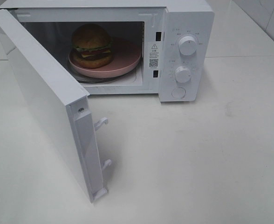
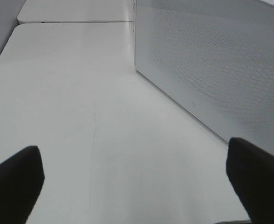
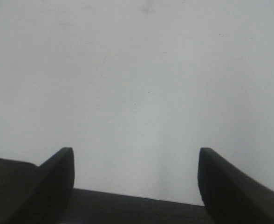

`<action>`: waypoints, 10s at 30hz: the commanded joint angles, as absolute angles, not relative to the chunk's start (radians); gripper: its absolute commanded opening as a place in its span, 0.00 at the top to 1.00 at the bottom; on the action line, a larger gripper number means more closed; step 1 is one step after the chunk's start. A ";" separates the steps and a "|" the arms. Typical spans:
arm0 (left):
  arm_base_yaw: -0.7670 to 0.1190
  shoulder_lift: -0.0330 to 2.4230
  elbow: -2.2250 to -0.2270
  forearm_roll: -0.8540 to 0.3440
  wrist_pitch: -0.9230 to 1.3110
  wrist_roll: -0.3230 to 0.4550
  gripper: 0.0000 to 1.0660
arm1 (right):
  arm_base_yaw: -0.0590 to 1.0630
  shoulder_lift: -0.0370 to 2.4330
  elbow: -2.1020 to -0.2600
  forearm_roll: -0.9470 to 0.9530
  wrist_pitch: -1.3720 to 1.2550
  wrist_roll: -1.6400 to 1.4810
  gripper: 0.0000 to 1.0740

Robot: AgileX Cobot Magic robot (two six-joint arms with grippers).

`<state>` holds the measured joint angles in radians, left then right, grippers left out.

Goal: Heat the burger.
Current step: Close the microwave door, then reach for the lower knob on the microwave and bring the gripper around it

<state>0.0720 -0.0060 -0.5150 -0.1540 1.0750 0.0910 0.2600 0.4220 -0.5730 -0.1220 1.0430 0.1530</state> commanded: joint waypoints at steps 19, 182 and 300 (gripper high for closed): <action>0.075 -0.022 -0.516 -0.161 1.067 0.090 0.06 | 0.068 -0.032 -0.501 -0.084 1.000 0.124 0.32; -0.491 1.590 -0.440 0.000 -0.881 -0.147 1.00 | 0.068 -0.032 -0.501 -0.082 0.999 0.125 0.32; -0.187 1.233 -0.945 -0.081 1.084 0.095 0.05 | 0.070 -0.032 -0.501 -0.081 0.999 0.125 0.32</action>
